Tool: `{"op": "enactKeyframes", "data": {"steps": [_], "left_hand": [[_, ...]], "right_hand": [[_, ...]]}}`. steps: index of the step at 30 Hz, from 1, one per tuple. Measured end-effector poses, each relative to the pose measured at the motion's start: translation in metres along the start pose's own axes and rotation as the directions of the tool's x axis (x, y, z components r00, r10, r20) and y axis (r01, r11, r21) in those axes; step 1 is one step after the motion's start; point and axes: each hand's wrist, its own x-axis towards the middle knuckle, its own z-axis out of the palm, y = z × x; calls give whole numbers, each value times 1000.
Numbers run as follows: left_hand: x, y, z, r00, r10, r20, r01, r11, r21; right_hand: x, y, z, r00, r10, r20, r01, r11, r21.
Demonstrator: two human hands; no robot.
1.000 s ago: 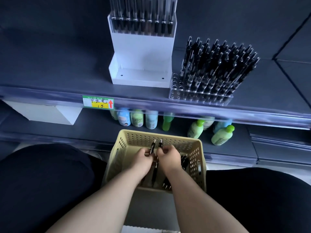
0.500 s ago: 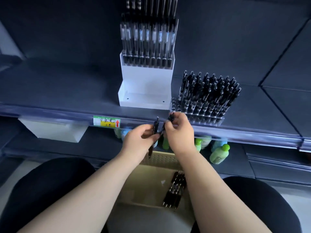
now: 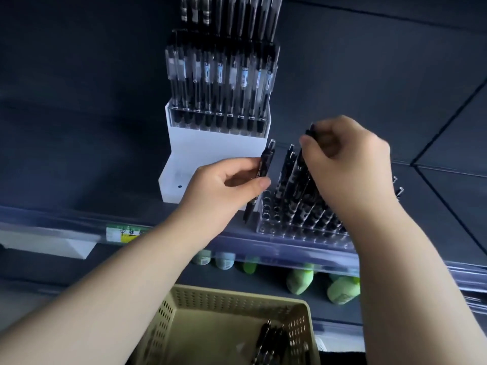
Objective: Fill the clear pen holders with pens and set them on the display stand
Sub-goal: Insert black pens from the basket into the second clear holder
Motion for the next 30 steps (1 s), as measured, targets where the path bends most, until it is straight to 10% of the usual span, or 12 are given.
{"op": "enactKeyframes", "data": {"steps": [30], "left_hand": [[11, 2, 21, 996, 27, -82, -40, 986, -162]], "right_hand": [[-1, 25, 17, 988, -149, -29, 145, 982, -118]]}}
